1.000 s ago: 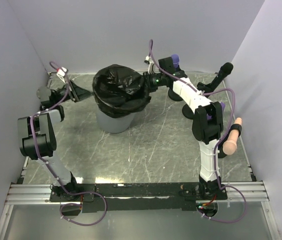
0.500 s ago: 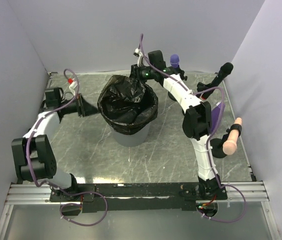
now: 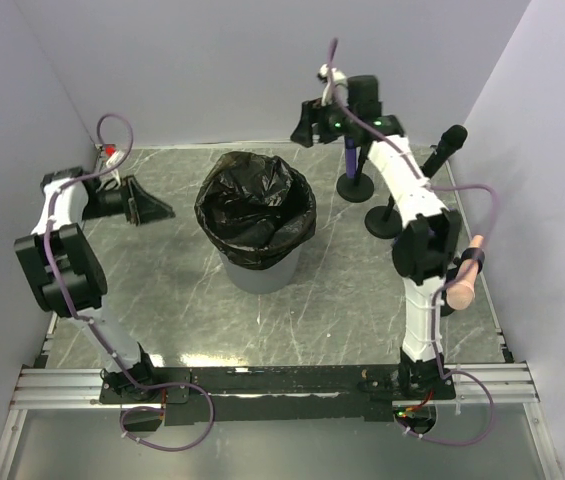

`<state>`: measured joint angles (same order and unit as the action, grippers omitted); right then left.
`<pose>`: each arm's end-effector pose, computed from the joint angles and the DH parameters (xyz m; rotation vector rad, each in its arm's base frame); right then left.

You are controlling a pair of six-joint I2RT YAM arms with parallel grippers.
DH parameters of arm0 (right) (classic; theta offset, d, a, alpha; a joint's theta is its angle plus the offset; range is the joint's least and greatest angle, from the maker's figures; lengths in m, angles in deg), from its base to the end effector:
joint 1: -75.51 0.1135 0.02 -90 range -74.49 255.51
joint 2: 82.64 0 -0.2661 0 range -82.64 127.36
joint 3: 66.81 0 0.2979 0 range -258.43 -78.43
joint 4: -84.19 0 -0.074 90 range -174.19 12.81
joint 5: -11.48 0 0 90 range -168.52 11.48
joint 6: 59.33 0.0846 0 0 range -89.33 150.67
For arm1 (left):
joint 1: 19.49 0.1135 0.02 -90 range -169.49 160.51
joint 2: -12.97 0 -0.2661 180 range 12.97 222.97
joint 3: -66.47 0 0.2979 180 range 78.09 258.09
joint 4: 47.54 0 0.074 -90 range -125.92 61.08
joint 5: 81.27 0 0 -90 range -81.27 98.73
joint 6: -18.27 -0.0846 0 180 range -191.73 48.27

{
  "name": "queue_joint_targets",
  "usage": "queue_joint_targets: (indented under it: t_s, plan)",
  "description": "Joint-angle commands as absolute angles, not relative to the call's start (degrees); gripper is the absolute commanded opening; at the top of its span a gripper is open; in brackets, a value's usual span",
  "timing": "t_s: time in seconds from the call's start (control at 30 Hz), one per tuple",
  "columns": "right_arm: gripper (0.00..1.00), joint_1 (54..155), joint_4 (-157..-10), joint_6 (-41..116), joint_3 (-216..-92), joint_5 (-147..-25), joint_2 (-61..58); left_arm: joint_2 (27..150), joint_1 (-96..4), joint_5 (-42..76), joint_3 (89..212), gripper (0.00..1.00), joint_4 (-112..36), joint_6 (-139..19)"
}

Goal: Put the trash bags into the trash bin

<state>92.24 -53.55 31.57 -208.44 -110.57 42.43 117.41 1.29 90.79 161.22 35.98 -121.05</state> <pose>0.5518 0.2128 0.3530 -0.6313 1.9259 0.7582 0.3805 0.0548 0.2355 0.4333 1.8960 -1.4164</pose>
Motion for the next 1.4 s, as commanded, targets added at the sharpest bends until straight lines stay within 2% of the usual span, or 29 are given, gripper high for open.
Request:
queue_joint_targets:
  t_s: [0.0, 0.13, 0.23, 0.27, 0.33, 0.37, 0.4, 0.53, 0.63, 0.7, 0.8, 0.87, 0.9, 1.07, 1.27, 1.37]
  plan:
    - [0.82, 92.5, -51.5, 25.8, -204.7, -106.9, 29.1, 120.8, -3.2, 105.6, 171.0, 0.97, 42.5, -122.4]
    - [0.85, 92.5, -49.4, 22.1, -197.6, -105.6, 22.3, 122.9, -4.5, 105.1, 177.0, 0.97, 42.7, -118.0]
    - [0.86, 92.7, -49.6, 20.7, -192.0, -99.7, 17.3, 124.3, -5.6, 98.8, 185.1, 0.97, 42.4, -110.9]
    - [0.86, 92.9, -49.6, 20.1, -190.4, -97.4, 15.7, 124.2, -6.4, 93.2, 188.4, 0.97, 38.5, -101.0]
    - [0.87, 93.2, -49.4, 18.5, -187.8, -93.9, 12.8, 117.3, -8.2, 64.9, 183.9, 0.97, 6.9, -61.7]
    - [0.87, 93.2, -49.1, 17.9, -186.7, -93.0, 12.0, 113.1, -6.9, 55.0, 179.5, 0.97, -2.3, -55.7]
    - [0.87, 93.2, -48.8, 17.6, -185.7, -92.8, 11.4, 111.4, -5.7, 52.6, 178.3, 0.97, -7.2, -52.2]
    - [0.88, 93.2, -48.1, 17.0, -181.5, -93.6, 7.9, 113.6, -4.8, 66.8, 180.5, 0.97, -16.5, -48.1]
    - [0.89, 93.1, -46.4, 17.0, -179.0, -96.4, 5.0, 111.8, -5.2, 77.8, 169.4, 0.97, -39.0, -30.7]
    - [0.89, 92.7, -45.5, 17.5, -176.2, -102.3, 2.4, 110.7, -6.6, 83.1, 164.4, 0.97, -50.1, -21.8]
    - [0.93, 91.7, -46.1, 15.1, -169.4, -119.5, -2.3, 111.5, -9.1, 84.2, 165.3, 0.99, -41.4, -25.5]
    - [0.99, 92.2, -45.5, 8.8, -164.5, -128.0, -5.5, 112.0, -10.4, 85.0, 166.1, 0.99, -36.0, -30.2]
    - [0.99, 93.0, -44.8, 6.1, -162.4, -129.0, -7.4, 112.1, -11.1, 86.1, 165.5, 0.97, -36.9, -28.9]
    - [0.99, 96.8, -47.5, 2.7, -153.5, -122.9, -11.4, 111.5, -12.8, 87.5, 159.9, 0.86, -46.8, -20.6]
    - [0.99, 100.4, -50.7, 1.8, -151.5, -114.2, -11.4, 112.5, -14.4, 86.2, 164.1, 0.81, -26.4, -36.8]
    - [0.99, 101.7, -52.2, 1.4, -151.0, -112.3, -10.7, 112.4, -15.0, 87.0, 162.5, 0.73, -30.0, -33.5]
